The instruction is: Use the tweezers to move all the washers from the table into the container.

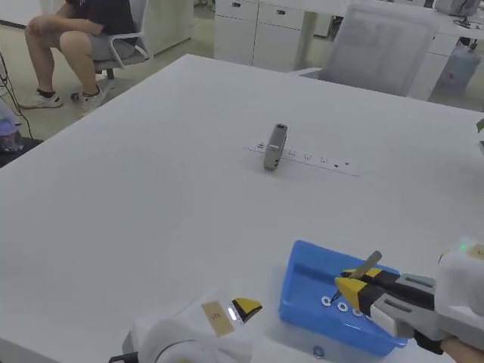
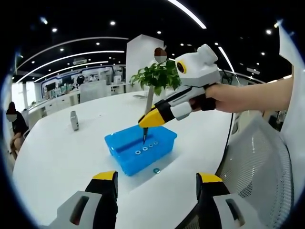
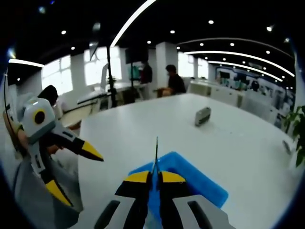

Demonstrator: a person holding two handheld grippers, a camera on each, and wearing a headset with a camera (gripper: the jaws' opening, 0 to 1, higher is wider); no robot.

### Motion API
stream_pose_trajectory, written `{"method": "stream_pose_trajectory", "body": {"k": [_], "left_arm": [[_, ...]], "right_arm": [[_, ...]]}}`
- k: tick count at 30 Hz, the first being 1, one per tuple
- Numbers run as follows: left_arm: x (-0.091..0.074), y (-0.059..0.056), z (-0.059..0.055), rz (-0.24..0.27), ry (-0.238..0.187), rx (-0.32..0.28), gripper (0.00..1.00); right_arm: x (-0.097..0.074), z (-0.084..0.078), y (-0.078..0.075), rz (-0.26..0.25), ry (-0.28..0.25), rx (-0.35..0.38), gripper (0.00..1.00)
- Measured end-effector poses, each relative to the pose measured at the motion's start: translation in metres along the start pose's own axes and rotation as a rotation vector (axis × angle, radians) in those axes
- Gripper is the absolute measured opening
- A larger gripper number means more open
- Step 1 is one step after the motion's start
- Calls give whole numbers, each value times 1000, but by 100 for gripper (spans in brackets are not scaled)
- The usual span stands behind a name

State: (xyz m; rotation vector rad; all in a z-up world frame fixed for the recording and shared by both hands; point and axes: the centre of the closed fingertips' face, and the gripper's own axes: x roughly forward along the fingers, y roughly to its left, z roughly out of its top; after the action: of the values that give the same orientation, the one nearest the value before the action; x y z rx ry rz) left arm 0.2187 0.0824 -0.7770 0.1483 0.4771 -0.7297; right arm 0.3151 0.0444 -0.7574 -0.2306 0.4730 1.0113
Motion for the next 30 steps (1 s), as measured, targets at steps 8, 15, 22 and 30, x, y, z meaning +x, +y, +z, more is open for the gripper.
{"method": "stream_pose_trajectory", "body": {"k": [8,15,22,30], "left_arm": [[1,-1,-1,-4,7,4,66],[1,0,-2,-4,16,8,66],[0,0,-3,-2,19,6,65],[0,0,-4,-4,23,6,65]], "right_arm": [[-10,-3,19,30,-8,10,4],[-6,-22,26,52,19,39,4],[4,-40,31,67,53,75,4],[12,-56,30,74,83,91,4]]}}
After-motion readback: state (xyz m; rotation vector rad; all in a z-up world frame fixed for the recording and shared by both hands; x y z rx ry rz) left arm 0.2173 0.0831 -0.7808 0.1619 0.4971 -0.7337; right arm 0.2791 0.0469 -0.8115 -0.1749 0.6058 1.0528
